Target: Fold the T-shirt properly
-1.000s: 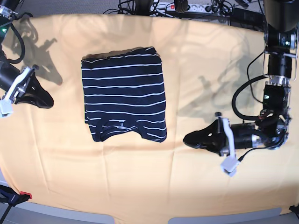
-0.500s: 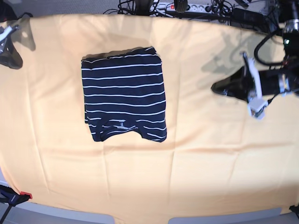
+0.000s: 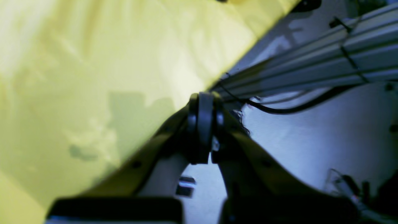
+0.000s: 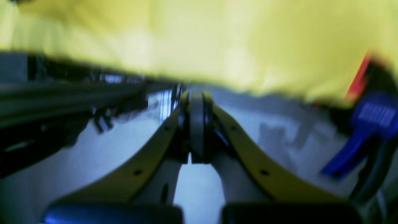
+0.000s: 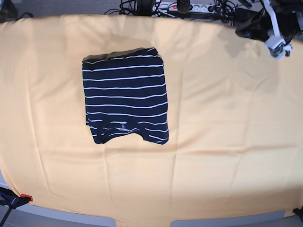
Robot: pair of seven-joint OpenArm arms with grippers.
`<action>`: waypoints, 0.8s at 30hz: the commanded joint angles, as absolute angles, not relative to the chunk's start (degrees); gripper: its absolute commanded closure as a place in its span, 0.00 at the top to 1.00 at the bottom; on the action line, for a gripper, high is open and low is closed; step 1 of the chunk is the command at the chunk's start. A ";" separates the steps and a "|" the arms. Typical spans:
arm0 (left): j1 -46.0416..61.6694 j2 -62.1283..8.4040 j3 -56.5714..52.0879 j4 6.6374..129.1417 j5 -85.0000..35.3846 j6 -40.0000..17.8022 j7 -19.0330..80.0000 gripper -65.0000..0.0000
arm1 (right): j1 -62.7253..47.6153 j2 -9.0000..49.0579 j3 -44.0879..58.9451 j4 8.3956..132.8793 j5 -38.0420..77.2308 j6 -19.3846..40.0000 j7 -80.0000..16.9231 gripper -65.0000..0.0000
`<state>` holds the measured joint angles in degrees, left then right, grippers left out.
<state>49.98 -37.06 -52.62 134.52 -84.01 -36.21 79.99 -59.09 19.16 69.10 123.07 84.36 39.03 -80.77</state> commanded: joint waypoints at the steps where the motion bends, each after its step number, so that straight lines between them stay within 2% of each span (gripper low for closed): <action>1: 52.58 -36.58 -53.45 135.00 -85.00 -36.16 80.00 0.00 | -61.17 19.59 69.78 123.61 85.00 39.00 -80.00 0.00; 5: 61.32 -31.90 -52.90 135.00 -85.00 -36.45 80.00 0.00 | -66.67 18.17 69.01 123.59 85.00 38.96 -80.00 0.00; 7: 65.71 -29.34 -52.23 135.00 -85.00 -38.44 80.00 0.00 | -69.41 17.78 67.00 123.24 85.00 38.98 -80.00 0.00; 12: 73.03 -24.16 -45.21 133.36 -85.00 -40.00 80.00 0.00 | -73.19 18.26 55.68 115.46 85.00 40.00 -80.00 0.00; 17: 73.34 -23.68 -32.73 118.80 -77.19 -40.00 78.65 0.00 | -71.81 18.94 41.63 103.11 84.49 40.00 -79.22 0.00; 24: 63.61 -23.81 -18.22 94.35 -67.94 -40.00 71.53 0.00 | -61.32 19.99 27.29 85.45 66.02 40.00 -67.44 0.00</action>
